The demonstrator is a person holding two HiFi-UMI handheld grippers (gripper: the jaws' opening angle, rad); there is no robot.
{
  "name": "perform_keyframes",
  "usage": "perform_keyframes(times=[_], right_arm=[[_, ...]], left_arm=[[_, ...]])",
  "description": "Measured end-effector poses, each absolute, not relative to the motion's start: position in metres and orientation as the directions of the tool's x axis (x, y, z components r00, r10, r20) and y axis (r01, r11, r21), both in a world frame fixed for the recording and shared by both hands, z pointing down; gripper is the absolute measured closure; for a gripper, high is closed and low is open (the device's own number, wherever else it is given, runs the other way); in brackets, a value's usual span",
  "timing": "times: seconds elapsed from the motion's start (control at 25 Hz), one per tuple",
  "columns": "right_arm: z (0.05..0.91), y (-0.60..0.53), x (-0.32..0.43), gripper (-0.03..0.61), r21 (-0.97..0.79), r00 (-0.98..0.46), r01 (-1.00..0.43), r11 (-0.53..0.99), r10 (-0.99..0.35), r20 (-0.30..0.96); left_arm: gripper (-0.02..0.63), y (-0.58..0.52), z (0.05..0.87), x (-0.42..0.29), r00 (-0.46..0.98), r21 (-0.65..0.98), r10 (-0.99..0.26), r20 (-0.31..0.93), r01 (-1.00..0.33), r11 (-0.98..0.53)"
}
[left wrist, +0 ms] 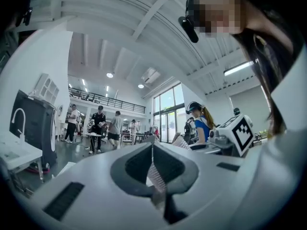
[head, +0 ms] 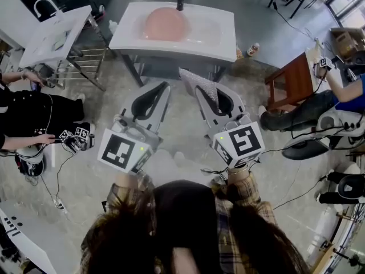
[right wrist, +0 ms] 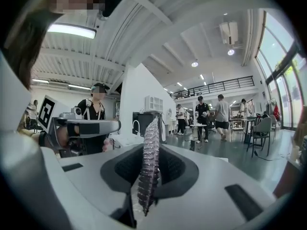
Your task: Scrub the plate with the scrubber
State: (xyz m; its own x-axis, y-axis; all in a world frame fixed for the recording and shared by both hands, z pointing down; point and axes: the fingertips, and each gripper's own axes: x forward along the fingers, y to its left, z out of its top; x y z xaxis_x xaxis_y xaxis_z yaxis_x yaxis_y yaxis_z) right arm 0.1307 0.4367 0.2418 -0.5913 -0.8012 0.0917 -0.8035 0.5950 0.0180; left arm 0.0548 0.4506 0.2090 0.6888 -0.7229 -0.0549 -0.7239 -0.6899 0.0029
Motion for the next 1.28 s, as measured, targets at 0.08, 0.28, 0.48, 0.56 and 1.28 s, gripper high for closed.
perform_keyframes(times=[0.08,0.28,0.48,0.56,1.28], right_arm=[[0.245,0.436,0.131,0.494,0.017,-0.594,-0.801,0.599,-0.798,0.098],[0.249,0.43,0.133,0.494,0.013,-0.584,-0.809,0.588,-0.805,0.103],[0.251,0.41,0.127,0.494,0.006,-0.577,-0.814,0.581,-0.81,0.106],[0.251,0.394,0.122,0.494,0.006,-0.575,-0.816,0.578,-0.812,0.104],[0.244,0.205,0.041,0.494,-0.016,-0.488,-0.872,0.488,-0.868,0.094]], left_arm=[[0.592,0.452,0.212,0.054,0.684,0.005,-0.728,-0.049,-0.728,-0.685],[0.592,0.448,0.22,0.049,0.678,0.002,-0.735,-0.033,-0.735,-0.678],[0.592,0.425,0.223,0.04,0.681,0.003,-0.731,-0.037,-0.732,-0.681],[0.592,0.408,0.223,0.035,0.688,-0.004,-0.725,-0.039,-0.725,-0.688],[0.592,0.207,0.218,-0.055,0.758,-0.02,-0.652,-0.019,-0.652,-0.758]])
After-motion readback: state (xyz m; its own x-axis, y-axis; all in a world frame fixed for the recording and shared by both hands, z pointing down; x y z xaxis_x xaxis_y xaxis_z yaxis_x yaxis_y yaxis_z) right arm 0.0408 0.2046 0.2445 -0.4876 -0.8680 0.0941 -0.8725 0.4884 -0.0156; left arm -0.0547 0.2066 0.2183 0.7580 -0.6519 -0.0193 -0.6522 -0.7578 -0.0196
